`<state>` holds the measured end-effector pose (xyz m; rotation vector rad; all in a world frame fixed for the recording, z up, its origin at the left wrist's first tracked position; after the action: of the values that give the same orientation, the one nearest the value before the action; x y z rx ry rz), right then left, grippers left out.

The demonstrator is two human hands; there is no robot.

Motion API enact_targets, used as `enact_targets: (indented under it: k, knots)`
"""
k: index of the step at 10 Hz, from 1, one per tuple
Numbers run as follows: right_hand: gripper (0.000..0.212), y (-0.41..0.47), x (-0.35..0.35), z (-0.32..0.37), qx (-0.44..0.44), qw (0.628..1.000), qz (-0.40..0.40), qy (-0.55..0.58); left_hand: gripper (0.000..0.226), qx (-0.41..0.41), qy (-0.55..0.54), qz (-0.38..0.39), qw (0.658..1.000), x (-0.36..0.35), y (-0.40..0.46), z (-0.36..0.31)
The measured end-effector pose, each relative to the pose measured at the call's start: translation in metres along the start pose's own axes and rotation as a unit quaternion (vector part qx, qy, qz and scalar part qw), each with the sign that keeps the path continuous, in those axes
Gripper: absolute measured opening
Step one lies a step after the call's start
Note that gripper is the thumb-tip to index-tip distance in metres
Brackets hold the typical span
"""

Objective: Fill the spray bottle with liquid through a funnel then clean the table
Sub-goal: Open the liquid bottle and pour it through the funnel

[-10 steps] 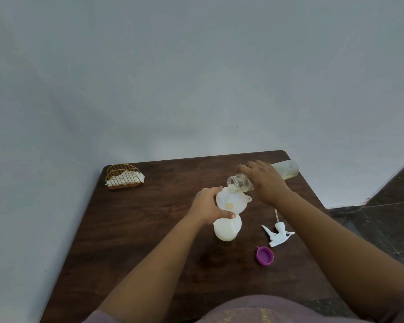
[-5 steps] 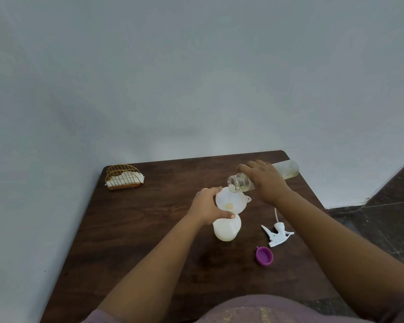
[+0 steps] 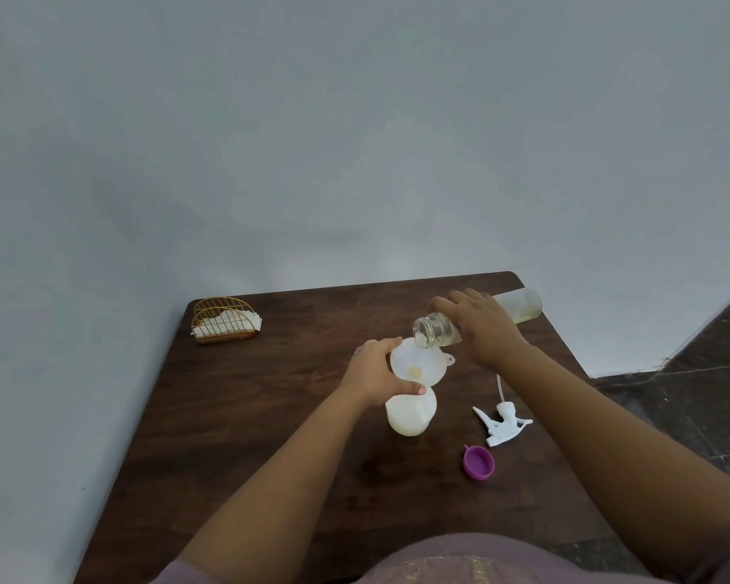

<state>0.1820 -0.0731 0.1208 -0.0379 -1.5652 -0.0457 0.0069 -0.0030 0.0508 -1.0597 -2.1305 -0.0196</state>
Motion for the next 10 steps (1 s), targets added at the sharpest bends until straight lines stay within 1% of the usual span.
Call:
enact_targets:
  k: [10]
  knots:
    - [0.051,-0.0031,0.0011,-0.0023,-0.004,1.0,0.001,-0.007,0.099,0.001,0.011,-0.006,1.0,0.0019,-0.0048,-0.0052]
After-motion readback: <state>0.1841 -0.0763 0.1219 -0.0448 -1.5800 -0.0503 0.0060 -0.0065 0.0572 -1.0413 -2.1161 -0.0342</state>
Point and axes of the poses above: each hand's wrist, its own y-axis towards the middle knuckle, its own x-axis out of the back of the hand, z = x × y, the point moved 2 cm from there along y, towards the middle knuckle, and after that the axes turned 11 degrees about z, right-handed, at the moved point
